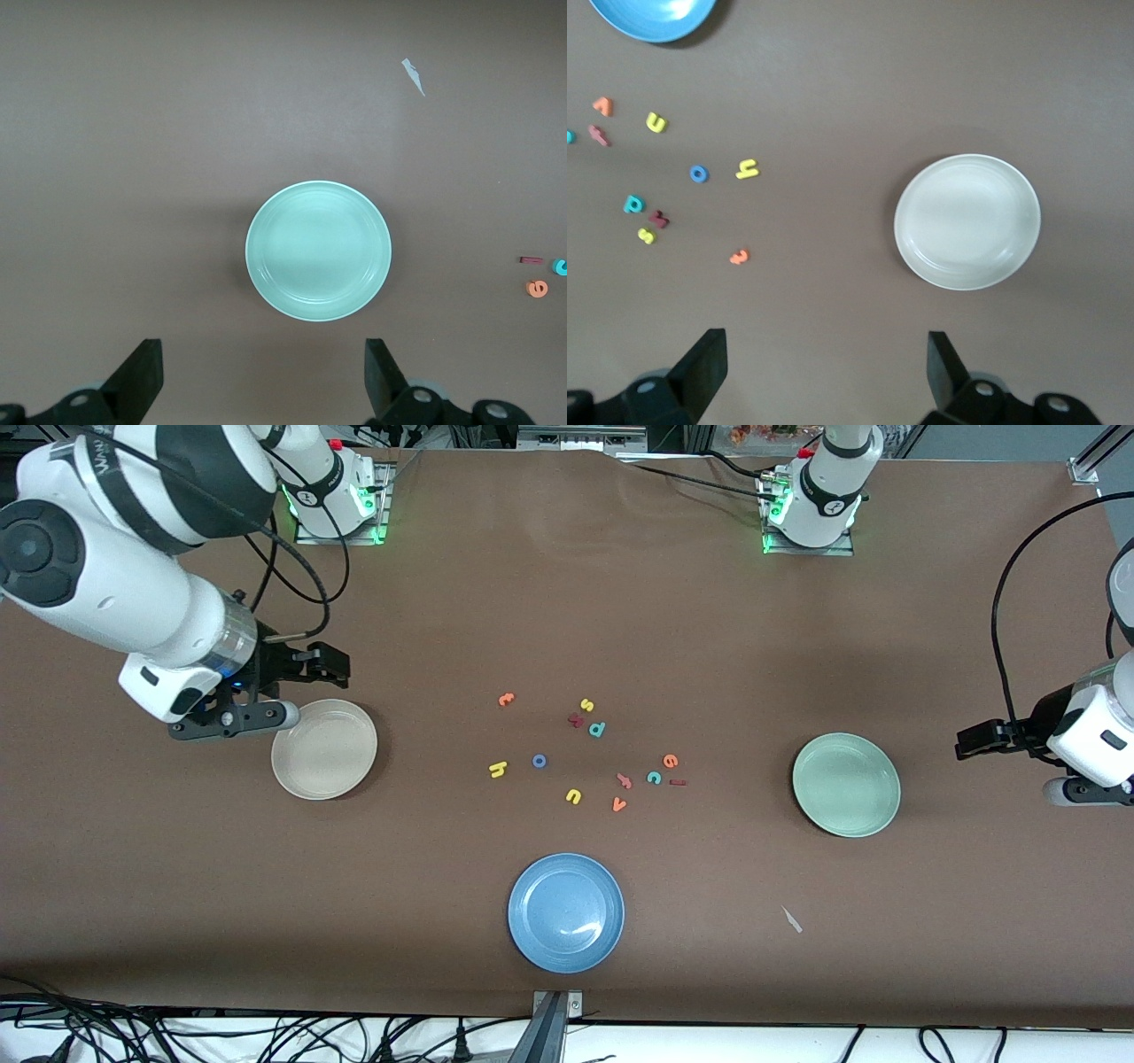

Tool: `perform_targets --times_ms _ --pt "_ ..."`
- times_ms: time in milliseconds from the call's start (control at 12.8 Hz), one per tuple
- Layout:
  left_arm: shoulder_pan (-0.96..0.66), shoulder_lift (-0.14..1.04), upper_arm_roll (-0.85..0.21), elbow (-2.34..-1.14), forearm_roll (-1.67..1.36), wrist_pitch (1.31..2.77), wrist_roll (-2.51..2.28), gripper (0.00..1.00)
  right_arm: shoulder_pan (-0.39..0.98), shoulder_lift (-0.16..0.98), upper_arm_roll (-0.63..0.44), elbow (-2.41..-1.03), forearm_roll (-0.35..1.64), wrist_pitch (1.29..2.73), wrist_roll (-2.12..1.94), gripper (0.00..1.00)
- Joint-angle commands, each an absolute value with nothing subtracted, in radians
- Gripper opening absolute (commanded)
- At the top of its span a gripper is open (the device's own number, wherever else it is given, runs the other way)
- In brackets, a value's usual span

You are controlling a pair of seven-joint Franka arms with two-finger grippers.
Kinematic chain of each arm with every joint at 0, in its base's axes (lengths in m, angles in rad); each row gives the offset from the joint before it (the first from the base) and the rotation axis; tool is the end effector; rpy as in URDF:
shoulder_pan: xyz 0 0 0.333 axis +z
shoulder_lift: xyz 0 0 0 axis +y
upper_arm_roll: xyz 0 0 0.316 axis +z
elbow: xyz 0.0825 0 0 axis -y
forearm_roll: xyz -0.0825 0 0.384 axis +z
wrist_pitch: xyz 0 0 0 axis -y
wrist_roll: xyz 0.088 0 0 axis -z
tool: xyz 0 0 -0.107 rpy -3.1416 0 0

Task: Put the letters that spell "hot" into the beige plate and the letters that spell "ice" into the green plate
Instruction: 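Move the right gripper and the left gripper toward the scattered letters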

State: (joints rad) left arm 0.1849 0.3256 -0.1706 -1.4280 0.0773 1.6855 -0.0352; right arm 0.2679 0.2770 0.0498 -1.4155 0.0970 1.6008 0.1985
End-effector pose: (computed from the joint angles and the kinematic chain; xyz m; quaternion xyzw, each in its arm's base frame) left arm 0.6511 0.0320 0.5071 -0.9992 -0.0226 0.0316 0.0113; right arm 0.6011 0.2041 0.5359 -0.9959 -0.0551 0.0582 0.0417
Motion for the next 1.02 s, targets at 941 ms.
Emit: perform_targets --times_ms 941 --pt "-0.021 0.448 -0.17 -1.424 0.064 1.683 -0.331 1.0 0.347 0.409 0.229 -1.822 0.034 2.276 0.524 1.0"
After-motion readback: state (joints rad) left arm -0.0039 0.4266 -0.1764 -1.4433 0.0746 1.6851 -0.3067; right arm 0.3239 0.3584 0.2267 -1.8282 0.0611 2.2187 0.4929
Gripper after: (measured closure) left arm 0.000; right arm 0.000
